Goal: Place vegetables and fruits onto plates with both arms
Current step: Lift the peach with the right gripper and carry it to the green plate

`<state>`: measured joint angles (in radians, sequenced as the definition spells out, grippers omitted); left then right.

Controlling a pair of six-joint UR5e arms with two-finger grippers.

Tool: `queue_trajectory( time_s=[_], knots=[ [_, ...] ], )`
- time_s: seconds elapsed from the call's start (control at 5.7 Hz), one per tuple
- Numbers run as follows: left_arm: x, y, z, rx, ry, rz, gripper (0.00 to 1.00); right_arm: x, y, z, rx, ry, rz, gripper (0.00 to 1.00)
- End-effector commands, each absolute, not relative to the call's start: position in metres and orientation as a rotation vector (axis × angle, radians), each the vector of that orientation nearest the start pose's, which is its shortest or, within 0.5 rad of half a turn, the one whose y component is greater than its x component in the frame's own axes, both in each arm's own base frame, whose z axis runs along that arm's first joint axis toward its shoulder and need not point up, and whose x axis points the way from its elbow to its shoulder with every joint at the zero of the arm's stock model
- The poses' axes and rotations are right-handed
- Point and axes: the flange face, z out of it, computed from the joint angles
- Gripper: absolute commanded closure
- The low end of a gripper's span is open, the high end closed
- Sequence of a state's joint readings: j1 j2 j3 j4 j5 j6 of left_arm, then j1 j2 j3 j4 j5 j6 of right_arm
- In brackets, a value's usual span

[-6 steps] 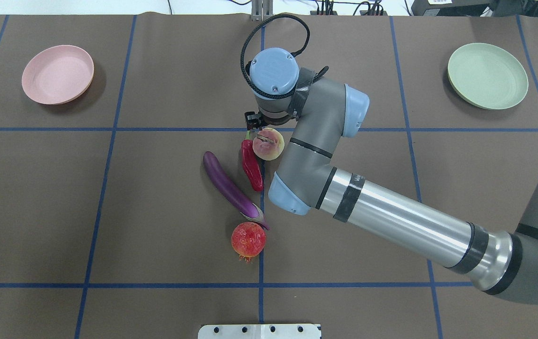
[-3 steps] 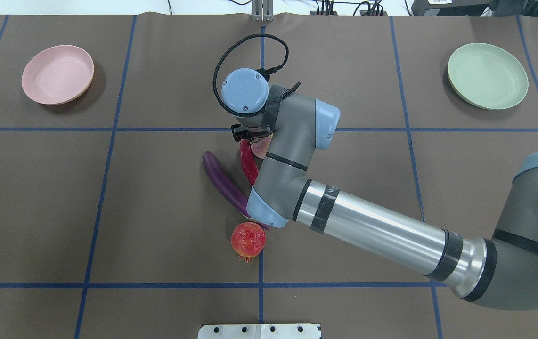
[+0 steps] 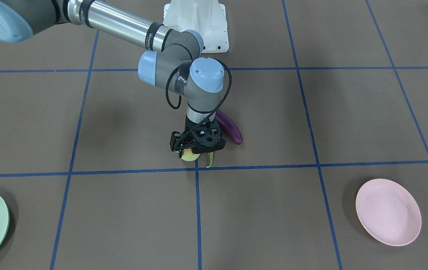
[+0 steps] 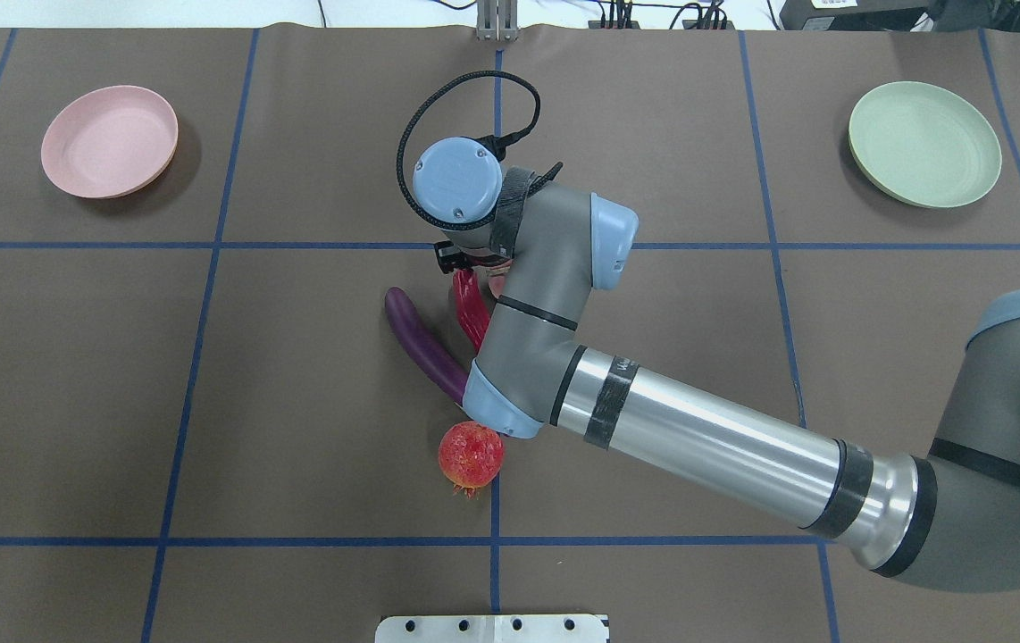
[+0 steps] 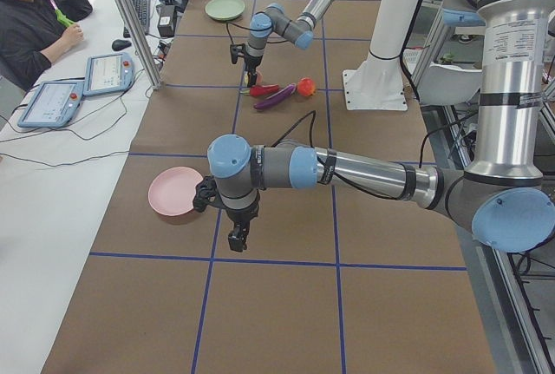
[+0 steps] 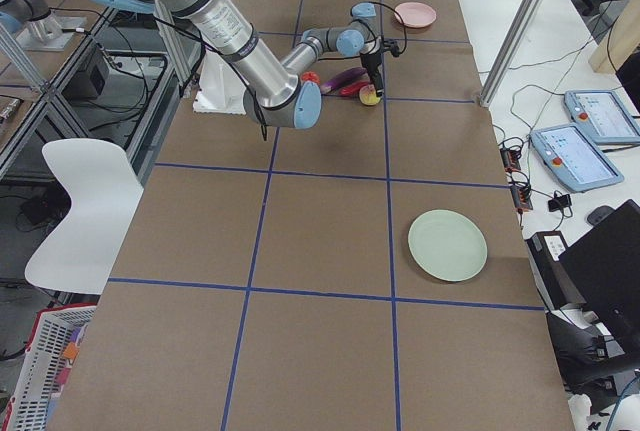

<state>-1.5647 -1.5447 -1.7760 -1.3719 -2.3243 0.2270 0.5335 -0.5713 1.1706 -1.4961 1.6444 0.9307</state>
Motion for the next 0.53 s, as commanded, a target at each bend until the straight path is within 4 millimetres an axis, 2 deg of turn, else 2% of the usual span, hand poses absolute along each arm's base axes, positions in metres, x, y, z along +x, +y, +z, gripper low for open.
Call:
queue_trajectory(
  time_s=[0.0,0.18,0.35],
  knots=[
    [-0.062,-0.474,0.588,0.075,0.753,0.218,0.0,-0.64,-0.518,0.193,0.262,-0.555,-0.154,0.54],
    [-0.062,-0.474,0.587,0.076,0.751,0.221,0.0,-0.6,-0.53,0.177,0.201,-0.613,-0.141,1.0],
    [-0.062,-0.476,0.586,0.09,0.75,0.228,0.0,-0.538,-0.563,0.177,0.206,-0.674,-0.142,1.0]
  ],
)
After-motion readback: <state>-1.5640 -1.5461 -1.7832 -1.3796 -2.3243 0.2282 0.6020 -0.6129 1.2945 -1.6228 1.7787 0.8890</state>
